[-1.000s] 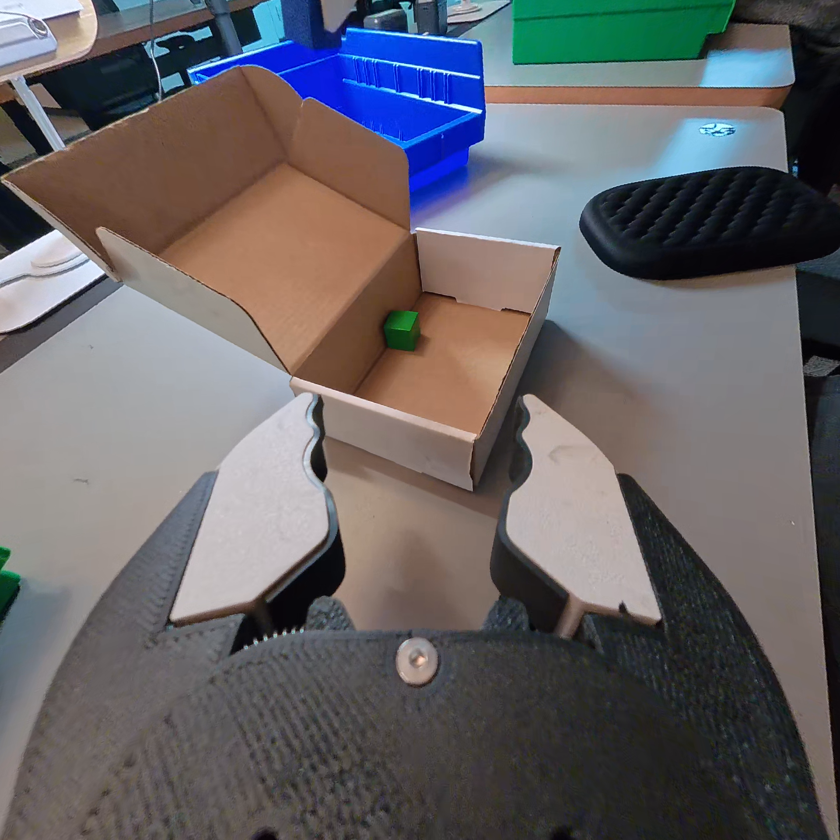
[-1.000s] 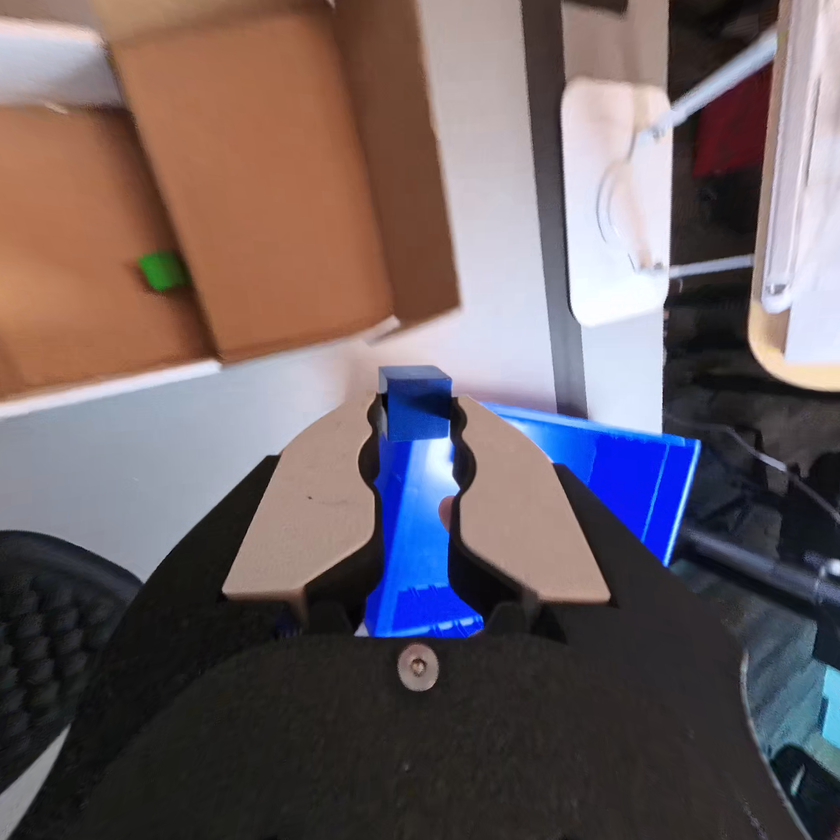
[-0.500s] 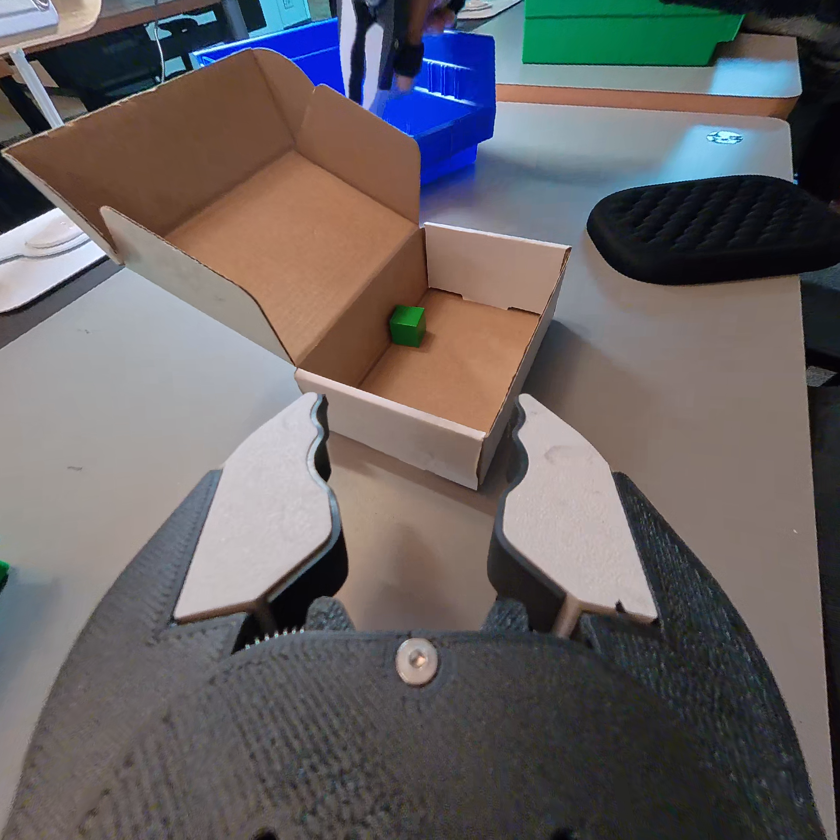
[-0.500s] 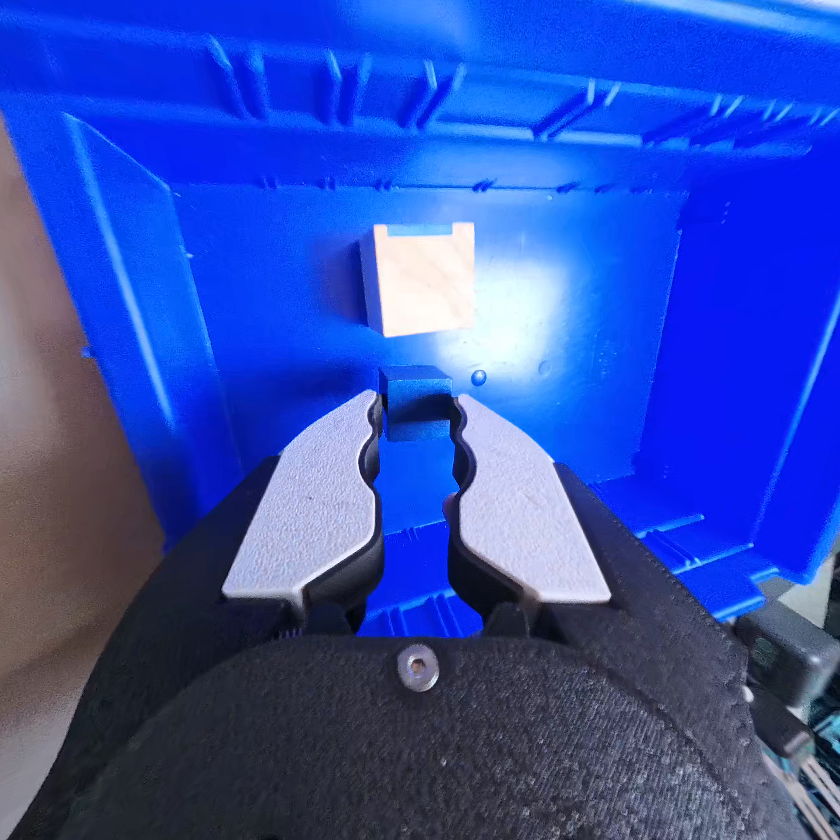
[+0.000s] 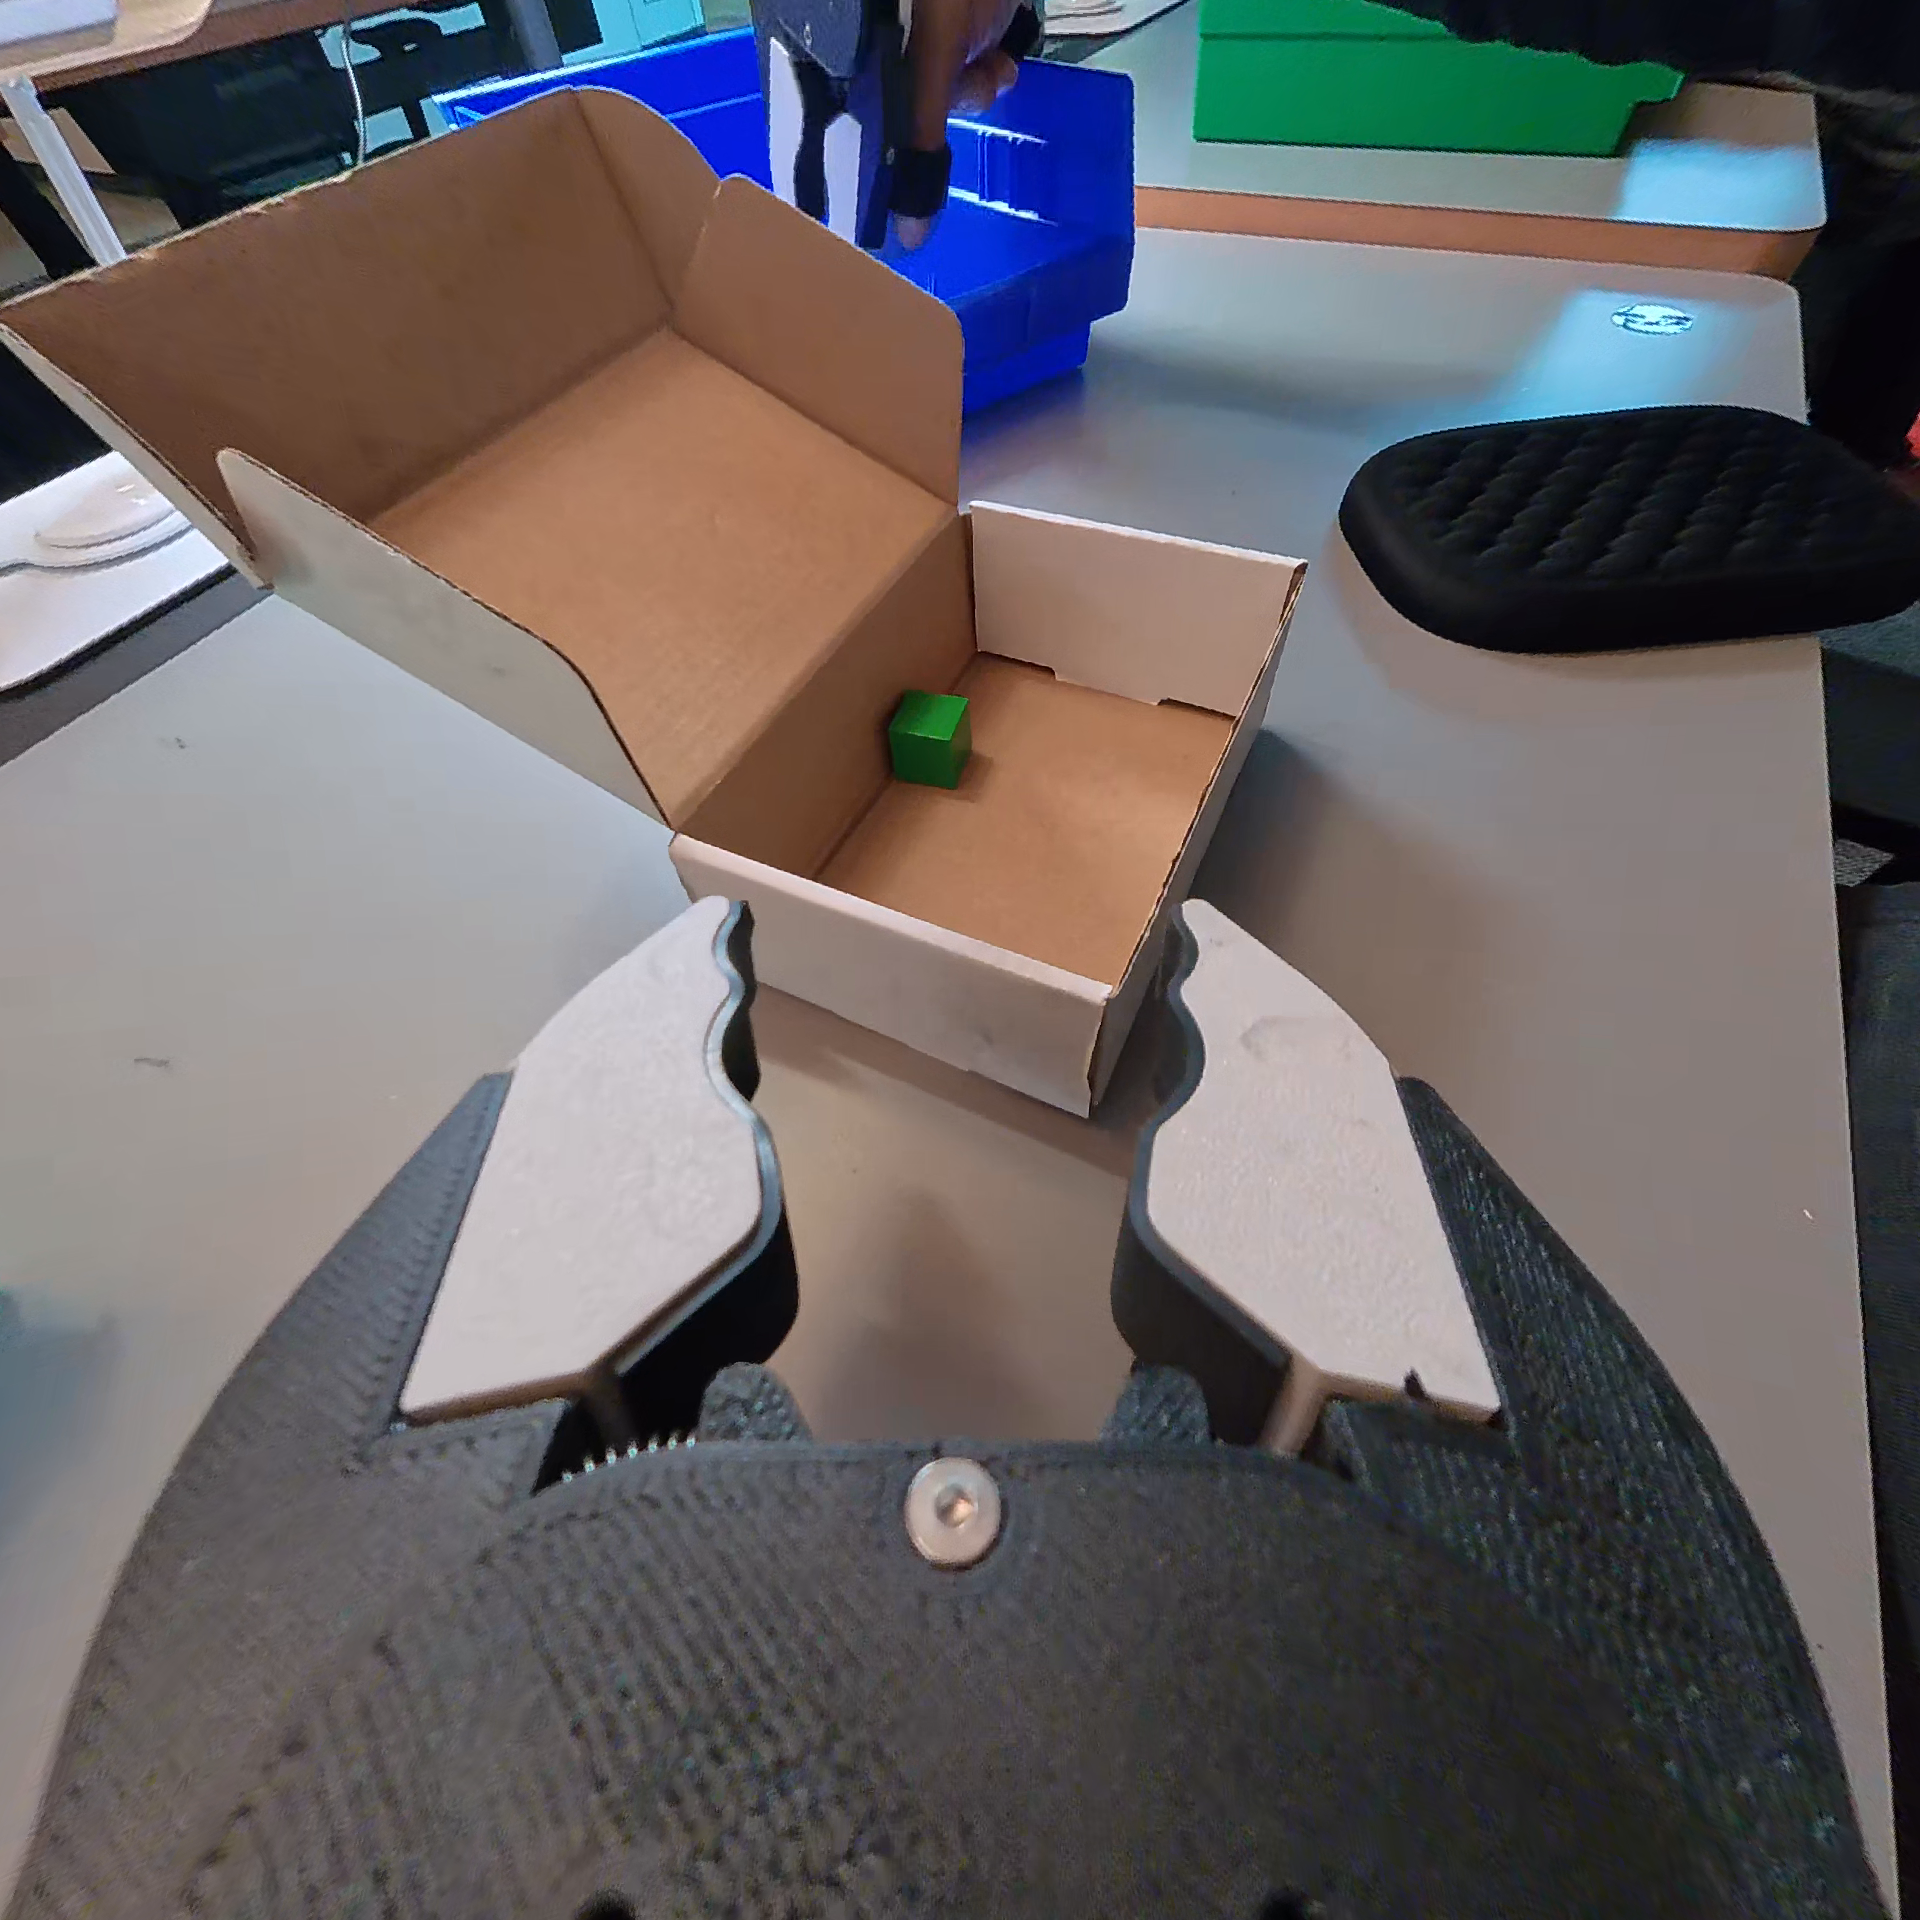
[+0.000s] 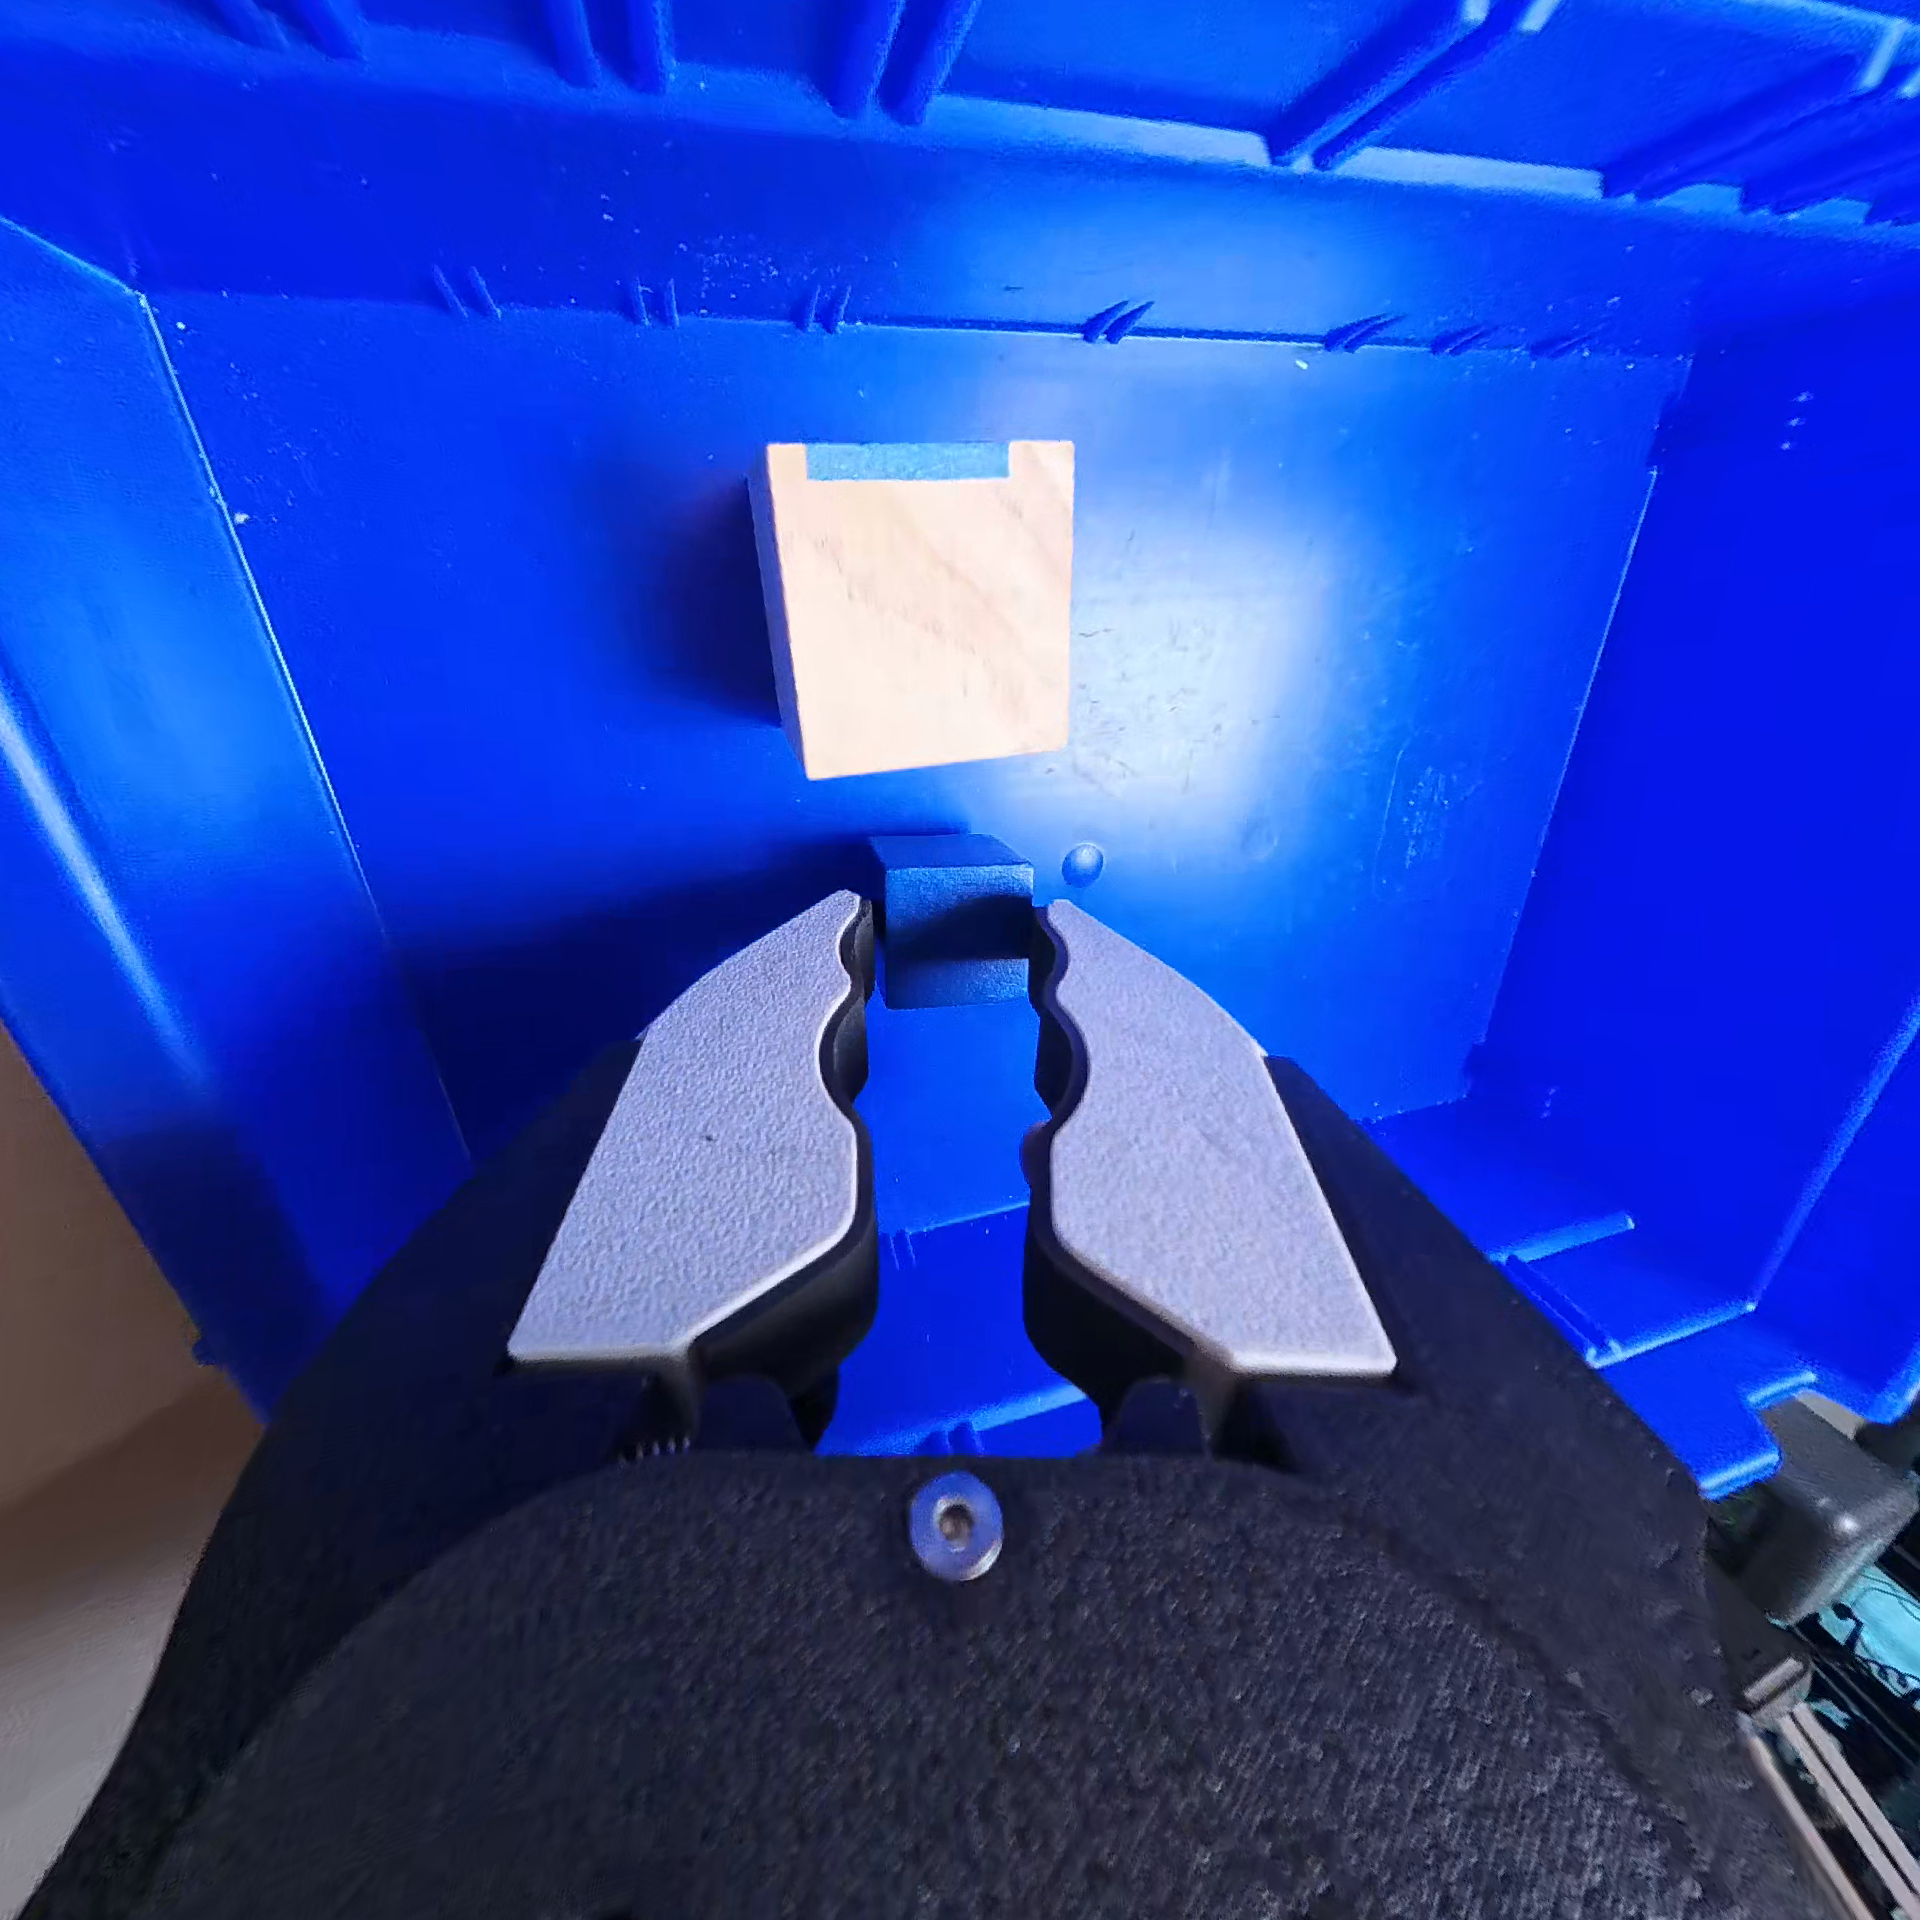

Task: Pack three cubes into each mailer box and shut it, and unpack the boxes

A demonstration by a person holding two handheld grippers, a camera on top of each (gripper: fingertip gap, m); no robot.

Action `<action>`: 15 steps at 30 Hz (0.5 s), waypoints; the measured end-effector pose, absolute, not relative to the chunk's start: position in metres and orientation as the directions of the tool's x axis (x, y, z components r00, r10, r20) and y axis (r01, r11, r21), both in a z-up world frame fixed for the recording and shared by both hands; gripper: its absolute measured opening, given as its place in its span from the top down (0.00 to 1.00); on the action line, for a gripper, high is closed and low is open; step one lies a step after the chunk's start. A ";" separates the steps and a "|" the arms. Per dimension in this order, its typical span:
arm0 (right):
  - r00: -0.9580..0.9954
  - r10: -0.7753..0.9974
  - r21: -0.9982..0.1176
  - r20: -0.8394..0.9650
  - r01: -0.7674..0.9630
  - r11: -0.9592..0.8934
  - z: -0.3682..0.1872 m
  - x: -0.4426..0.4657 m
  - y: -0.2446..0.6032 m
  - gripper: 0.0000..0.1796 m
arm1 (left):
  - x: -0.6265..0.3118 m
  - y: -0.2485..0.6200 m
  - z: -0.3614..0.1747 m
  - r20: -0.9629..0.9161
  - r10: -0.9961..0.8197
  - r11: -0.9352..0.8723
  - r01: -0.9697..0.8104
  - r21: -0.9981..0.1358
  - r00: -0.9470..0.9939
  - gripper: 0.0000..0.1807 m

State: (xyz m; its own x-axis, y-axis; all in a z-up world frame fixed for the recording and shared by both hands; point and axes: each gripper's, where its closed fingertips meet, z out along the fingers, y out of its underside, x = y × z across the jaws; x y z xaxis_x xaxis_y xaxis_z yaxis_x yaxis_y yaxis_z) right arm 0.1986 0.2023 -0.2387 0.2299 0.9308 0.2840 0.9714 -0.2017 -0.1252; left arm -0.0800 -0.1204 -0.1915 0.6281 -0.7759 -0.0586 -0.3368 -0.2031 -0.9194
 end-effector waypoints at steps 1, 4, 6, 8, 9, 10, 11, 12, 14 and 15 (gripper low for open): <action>0.224 0.933 -0.115 0.281 0.973 -0.199 -0.240 0.198 0.201 0.84 | -0.080 -0.120 -0.192 -0.060 -0.776 -0.203 -0.338 -0.919 0.628 0.59; 0.217 0.934 -0.074 0.284 0.976 -0.204 -0.246 0.202 0.201 0.84 | -0.080 -0.121 -0.192 -0.064 -0.777 -0.201 -0.343 -0.918 0.627 0.59; 0.215 0.934 -0.072 0.287 0.977 -0.203 -0.246 0.201 0.201 0.84 | -0.080 -0.121 -0.192 -0.064 -0.777 -0.200 -0.342 -0.918 0.627 0.59; 0.209 0.932 -0.070 0.296 0.978 -0.197 -0.246 0.201 0.202 0.84 | -0.080 -0.121 -0.192 -0.063 -0.776 -0.200 -0.340 -0.919 0.627 0.59; 0.209 0.930 -0.072 0.303 0.978 -0.196 -0.245 0.201 0.202 0.82 | -0.080 -0.121 -0.192 -0.063 -0.776 -0.200 -0.340 -0.919 0.627 0.59; 0.216 0.927 -0.079 0.305 0.976 -0.202 -0.243 0.201 0.202 0.79 | -0.080 -0.121 -0.191 -0.063 -0.776 -0.200 -0.339 -0.919 0.628 0.59; 0.230 0.926 -0.100 0.300 0.973 -0.209 -0.239 0.199 0.201 0.78 | -0.080 -0.121 -0.191 -0.062 -0.776 -0.200 -0.338 -0.920 0.628 0.59; 0.243 0.924 -0.132 0.294 0.968 -0.213 -0.233 0.194 0.198 0.77 | -0.080 -0.121 -0.191 -0.061 -0.776 -0.200 -0.337 -0.920 0.628 0.59; 0.243 0.919 -0.203 0.309 0.961 -0.186 -0.215 0.180 0.193 0.76 | -0.080 -0.121 -0.191 -0.058 -0.777 -0.202 -0.335 -0.920 0.627 0.59; 0.232 0.918 -0.241 0.322 0.958 -0.158 -0.204 0.171 0.190 0.76 | -0.080 -0.121 -0.191 -0.058 -0.777 -0.202 -0.336 -0.920 0.626 0.59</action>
State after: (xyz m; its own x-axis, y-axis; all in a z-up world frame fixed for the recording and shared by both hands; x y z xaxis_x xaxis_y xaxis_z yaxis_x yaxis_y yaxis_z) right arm 0.1711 0.1897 -0.2036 0.2323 0.9178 0.3221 0.9577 -0.1579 -0.2406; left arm -0.0798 -0.1206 -0.1910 0.6264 -0.7774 -0.0577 -0.3355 -0.2020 -0.9201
